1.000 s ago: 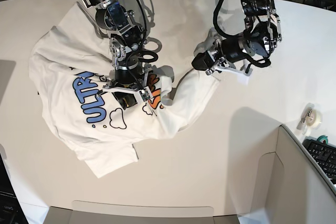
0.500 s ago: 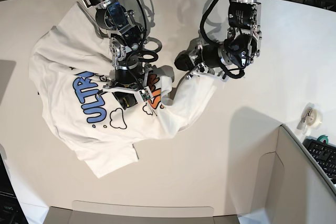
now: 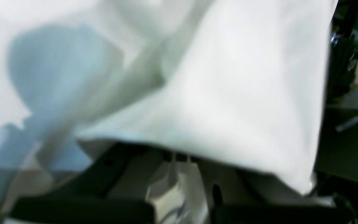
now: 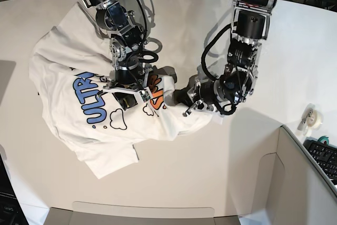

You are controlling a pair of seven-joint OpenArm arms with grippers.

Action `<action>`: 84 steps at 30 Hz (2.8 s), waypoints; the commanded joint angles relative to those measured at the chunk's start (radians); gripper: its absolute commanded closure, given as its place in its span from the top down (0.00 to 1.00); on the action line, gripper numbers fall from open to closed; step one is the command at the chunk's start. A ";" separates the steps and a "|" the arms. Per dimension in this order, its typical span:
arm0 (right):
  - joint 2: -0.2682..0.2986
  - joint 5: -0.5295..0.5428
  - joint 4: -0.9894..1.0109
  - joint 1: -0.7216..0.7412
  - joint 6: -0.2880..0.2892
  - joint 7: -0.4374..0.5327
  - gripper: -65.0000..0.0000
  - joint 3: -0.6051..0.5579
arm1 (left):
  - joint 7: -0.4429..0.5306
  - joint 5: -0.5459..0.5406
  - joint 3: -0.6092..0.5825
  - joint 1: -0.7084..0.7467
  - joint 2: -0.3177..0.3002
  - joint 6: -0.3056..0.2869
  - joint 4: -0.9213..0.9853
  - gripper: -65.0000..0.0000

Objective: Layout the t-shirt on the table in an organized manner, then fold the t-shirt properly

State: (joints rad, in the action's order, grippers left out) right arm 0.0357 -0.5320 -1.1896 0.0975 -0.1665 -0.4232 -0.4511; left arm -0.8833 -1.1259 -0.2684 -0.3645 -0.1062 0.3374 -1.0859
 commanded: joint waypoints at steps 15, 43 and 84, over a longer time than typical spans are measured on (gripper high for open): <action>-0.003 0.034 0.049 -0.048 0.121 -0.115 0.25 -0.015 | 0.048 0.042 -0.071 -0.256 0.141 0.022 0.028 0.02; 0.017 0.026 -0.329 -0.138 0.114 -0.116 0.25 0.099 | 0.020 -0.039 -0.090 -0.218 0.058 -0.002 -0.402 0.12; 0.011 0.034 -0.028 -0.005 0.114 -0.064 0.25 0.440 | -0.043 0.099 0.060 0.298 -0.007 0.002 -0.492 0.24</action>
State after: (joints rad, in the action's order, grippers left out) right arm 0.0578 -0.5297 -1.2236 0.1028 -0.1120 -0.4263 -0.0006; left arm -0.9249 -1.0256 -0.2092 -0.0586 -0.1120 0.3435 -1.5707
